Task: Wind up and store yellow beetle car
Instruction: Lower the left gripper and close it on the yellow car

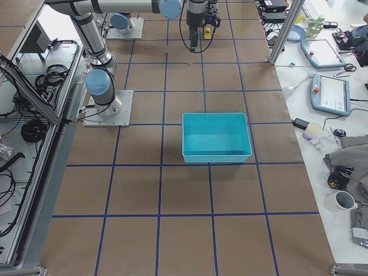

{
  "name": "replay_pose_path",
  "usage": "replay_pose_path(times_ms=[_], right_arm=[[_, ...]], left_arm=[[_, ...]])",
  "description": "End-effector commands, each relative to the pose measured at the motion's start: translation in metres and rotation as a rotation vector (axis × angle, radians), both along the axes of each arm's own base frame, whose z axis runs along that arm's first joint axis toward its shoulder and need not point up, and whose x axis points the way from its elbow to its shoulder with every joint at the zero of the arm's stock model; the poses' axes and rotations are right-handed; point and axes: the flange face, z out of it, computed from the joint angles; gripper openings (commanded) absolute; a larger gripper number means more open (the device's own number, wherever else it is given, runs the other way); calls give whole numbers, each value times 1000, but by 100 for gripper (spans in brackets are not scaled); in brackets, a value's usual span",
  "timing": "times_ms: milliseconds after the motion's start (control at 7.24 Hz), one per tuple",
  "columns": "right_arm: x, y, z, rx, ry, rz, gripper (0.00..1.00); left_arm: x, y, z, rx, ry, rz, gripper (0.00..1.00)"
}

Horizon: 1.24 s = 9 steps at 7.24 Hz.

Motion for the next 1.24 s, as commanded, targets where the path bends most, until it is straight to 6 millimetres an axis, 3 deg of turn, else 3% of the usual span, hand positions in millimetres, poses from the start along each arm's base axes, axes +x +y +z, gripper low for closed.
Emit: replay_pose_path(times_ms=[0,276,414,829,1105], right_arm=[[0,0,0,0,0,0,100],[0,0,0,1,0,0,100],[0,0,0,1,0,0,100],[0,0,-1,3,0,0,100],[0,0,0,1,0,0,100]], left_arm=[[-1,2,0,7,1,3,68],[0,-1,-3,6,4,-5,49],[1,-4,2,-5,-5,-10,24],[3,-6,0,-1,-3,-28,19],[24,-4,-8,13,9,-21,19]])
